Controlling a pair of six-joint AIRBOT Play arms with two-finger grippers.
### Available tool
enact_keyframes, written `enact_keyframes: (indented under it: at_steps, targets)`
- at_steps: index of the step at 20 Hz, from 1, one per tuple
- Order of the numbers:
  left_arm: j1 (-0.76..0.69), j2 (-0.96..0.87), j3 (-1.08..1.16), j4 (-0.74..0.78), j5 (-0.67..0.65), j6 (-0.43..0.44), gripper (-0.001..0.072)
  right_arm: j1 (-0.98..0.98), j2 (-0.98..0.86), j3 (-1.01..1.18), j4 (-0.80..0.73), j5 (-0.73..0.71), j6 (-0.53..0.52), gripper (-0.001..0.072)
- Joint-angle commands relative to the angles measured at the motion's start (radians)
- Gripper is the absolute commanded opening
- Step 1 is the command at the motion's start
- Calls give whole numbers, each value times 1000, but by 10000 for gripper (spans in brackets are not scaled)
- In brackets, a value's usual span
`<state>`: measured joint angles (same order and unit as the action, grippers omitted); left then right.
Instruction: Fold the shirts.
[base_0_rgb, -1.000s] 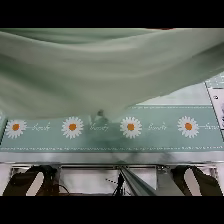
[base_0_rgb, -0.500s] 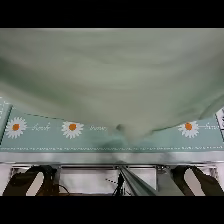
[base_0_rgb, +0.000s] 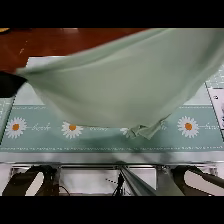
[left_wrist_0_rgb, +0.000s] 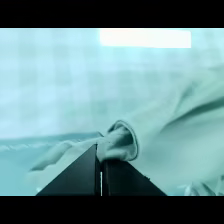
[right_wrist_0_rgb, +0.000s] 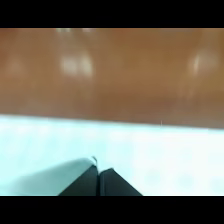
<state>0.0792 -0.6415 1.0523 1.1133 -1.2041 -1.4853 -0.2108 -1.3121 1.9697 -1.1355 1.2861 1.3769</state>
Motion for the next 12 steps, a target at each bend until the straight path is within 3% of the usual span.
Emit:
enact_keyframes:
  at_steps: [1,8,9,11,12]
  targets:
    - [-40,-46,-242,-66,152,1,22,153,-225,5,-140,6,0,34]
    - [-55,-267,-392,-63,300,110,24,215,-470,5,-209,67,161,38]
    - [-55,-299,-392,-63,316,113,24,215,-478,5,-209,68,166,65]
    - [-54,-333,-389,-62,359,114,43,214,-471,5,-206,70,159,355]
    - [-49,-338,-377,-58,367,145,148,212,-454,5,-207,89,129,437]
